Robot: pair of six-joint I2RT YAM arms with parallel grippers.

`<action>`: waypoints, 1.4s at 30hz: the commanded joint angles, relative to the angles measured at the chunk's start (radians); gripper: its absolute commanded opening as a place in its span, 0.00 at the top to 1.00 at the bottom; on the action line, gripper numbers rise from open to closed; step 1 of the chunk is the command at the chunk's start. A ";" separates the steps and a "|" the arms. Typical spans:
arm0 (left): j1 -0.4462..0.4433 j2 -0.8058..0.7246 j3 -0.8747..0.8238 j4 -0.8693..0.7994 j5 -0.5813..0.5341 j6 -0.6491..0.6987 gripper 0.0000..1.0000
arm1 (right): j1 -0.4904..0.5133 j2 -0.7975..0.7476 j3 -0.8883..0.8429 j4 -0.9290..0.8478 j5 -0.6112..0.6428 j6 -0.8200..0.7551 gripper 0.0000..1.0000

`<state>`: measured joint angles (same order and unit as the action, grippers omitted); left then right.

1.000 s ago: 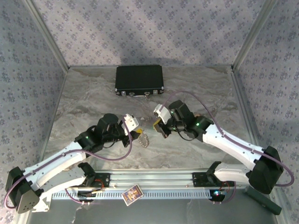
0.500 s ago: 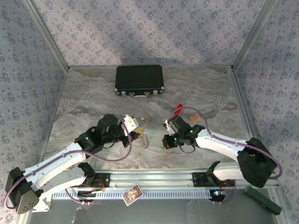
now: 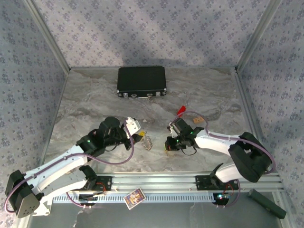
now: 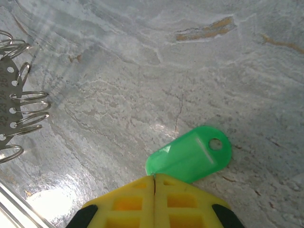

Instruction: Put the keys on the keyring

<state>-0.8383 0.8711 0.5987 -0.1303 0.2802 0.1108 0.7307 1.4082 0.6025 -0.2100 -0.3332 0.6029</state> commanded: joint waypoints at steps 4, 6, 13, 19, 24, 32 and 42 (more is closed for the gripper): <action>-0.006 -0.018 -0.002 0.047 0.022 0.018 1.00 | -0.006 0.018 0.000 -0.022 -0.029 -0.004 0.87; -0.006 -0.020 -0.002 0.048 0.022 0.017 1.00 | -0.006 0.019 0.002 -0.028 -0.035 -0.009 0.83; -0.005 -0.020 -0.004 0.046 0.020 0.017 1.00 | -0.006 0.017 0.007 -0.057 -0.036 -0.026 0.82; -0.007 -0.022 -0.003 0.045 0.020 0.017 1.00 | -0.005 0.018 0.017 -0.075 -0.020 -0.034 0.85; -0.007 -0.022 -0.003 0.044 0.019 0.017 1.00 | -0.004 0.025 0.024 -0.083 -0.020 -0.041 0.96; -0.007 -0.021 -0.004 0.044 0.014 0.017 1.00 | 0.018 0.024 0.070 -0.139 0.031 -0.057 1.00; -0.007 -0.023 -0.004 0.044 0.019 0.013 1.00 | 0.107 -0.131 0.128 -0.151 0.160 -0.214 1.00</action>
<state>-0.8383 0.8711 0.5964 -0.1276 0.2802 0.1146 0.8104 1.3472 0.6724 -0.3271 -0.2672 0.4835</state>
